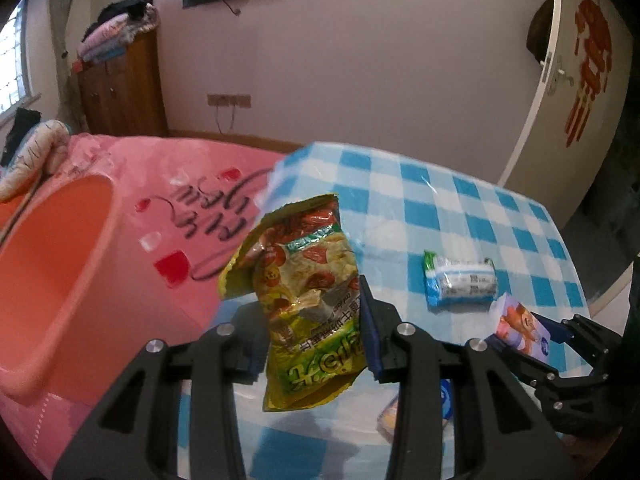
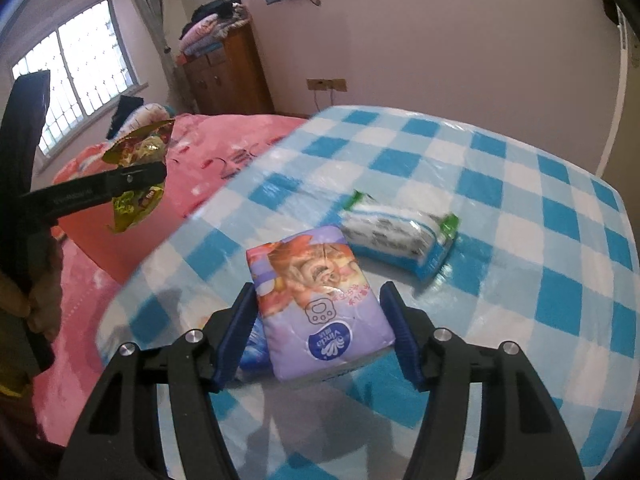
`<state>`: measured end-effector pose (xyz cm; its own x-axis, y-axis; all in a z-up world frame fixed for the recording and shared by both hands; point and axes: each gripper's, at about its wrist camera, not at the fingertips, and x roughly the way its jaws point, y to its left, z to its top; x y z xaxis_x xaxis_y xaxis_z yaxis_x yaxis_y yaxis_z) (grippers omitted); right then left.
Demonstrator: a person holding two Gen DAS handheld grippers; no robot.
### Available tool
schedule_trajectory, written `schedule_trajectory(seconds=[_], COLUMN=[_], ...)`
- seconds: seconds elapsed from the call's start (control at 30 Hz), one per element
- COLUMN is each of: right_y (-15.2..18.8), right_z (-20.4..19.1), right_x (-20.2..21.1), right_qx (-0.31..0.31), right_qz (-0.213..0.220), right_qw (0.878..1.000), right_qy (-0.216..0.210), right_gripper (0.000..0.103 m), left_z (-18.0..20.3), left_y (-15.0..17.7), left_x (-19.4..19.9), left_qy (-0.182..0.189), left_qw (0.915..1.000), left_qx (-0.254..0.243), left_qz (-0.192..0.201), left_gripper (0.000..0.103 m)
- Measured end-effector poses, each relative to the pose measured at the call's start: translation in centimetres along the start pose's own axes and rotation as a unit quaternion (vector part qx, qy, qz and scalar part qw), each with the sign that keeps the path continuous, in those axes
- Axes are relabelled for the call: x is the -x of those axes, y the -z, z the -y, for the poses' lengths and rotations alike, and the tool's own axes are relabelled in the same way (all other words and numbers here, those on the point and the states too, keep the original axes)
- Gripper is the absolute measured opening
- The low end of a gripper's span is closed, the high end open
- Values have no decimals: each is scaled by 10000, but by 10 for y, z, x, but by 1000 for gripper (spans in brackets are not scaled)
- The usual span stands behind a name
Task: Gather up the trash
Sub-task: 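Carry the yellow packet and purple tissue pack over the pink bucket with both tools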
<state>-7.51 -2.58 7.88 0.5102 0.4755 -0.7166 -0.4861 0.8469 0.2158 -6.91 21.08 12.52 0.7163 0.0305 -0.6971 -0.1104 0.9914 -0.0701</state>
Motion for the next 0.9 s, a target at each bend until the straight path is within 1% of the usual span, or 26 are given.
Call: schedule_trajectory(seconds=[0.23, 0.47, 0.73, 0.9], right_y=[-38, -78, -122, -144], right_z=[-36, -91, -162, -205], right_x=[5, 2, -11, -23], right_qx=[121, 538, 991, 1275], right_qz=[111, 224, 305, 329], right_qw=[9984, 9934, 9819, 9748], right_qy=[-533, -993, -1582, -1798], right_gripper=[63, 63, 63, 63], left_z=[-38, -84, -137, -168], left_y=[-19, -29, -29, -24], left_x=[35, 67, 82, 83], left_qy=[-267, -675, -1117, -1321], left_qw=[9986, 9946, 9887, 9851], left_qx=[173, 347, 607, 807], left_qz=[416, 708, 792, 751], left_gripper=[40, 40, 40, 40])
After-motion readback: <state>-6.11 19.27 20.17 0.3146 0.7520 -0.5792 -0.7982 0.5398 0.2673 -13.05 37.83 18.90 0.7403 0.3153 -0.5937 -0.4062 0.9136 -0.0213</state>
